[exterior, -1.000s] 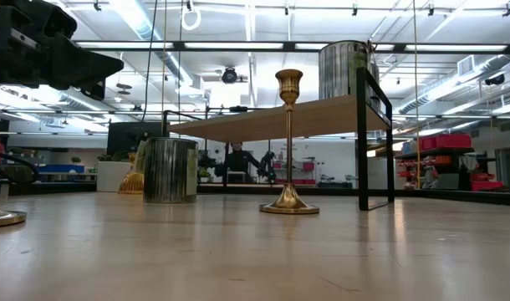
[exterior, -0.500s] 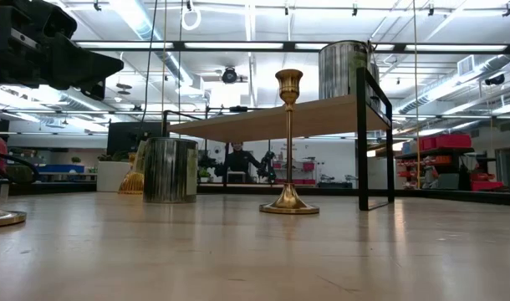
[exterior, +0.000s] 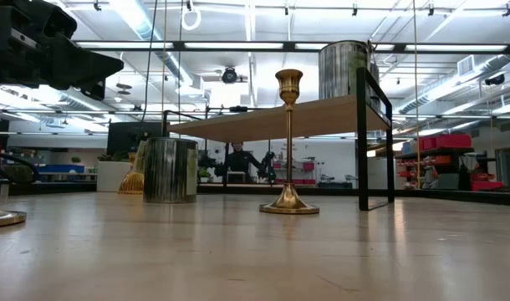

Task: Pick & Place candle stick holders
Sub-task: Put the bottom right gold candle holder on the shelf

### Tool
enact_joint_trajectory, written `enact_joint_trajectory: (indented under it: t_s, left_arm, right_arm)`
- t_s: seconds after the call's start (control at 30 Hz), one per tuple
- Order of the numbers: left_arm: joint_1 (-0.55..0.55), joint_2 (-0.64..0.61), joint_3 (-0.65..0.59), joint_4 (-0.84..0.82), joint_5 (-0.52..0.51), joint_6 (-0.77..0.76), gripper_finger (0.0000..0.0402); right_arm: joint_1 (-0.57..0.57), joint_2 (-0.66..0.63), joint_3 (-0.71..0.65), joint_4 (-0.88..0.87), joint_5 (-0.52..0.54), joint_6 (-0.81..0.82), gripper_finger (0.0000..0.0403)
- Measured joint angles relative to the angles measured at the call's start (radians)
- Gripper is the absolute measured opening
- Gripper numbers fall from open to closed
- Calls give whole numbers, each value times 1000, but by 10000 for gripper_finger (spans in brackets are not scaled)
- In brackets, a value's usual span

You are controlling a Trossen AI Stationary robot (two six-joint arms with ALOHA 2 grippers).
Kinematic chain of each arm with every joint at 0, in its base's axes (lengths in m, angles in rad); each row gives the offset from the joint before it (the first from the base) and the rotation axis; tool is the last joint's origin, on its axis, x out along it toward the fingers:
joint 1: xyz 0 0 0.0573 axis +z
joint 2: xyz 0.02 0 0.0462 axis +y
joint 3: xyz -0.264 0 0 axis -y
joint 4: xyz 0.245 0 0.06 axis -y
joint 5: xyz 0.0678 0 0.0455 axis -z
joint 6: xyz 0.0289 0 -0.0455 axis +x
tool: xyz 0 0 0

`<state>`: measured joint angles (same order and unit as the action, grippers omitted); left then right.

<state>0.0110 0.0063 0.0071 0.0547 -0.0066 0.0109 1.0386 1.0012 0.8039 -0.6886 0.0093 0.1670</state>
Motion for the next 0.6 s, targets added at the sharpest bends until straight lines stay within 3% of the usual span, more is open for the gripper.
enact_joint_trajectory:
  t_s: [0.33,0.6]
  left_arm:
    - [0,0,0,0,0,0,12]
    - [0,0,0,0,0,0,12]
  right_arm:
    - [0,-4,-73,59,21,35,359]
    - [0,-78,-144,87,52,39,357]
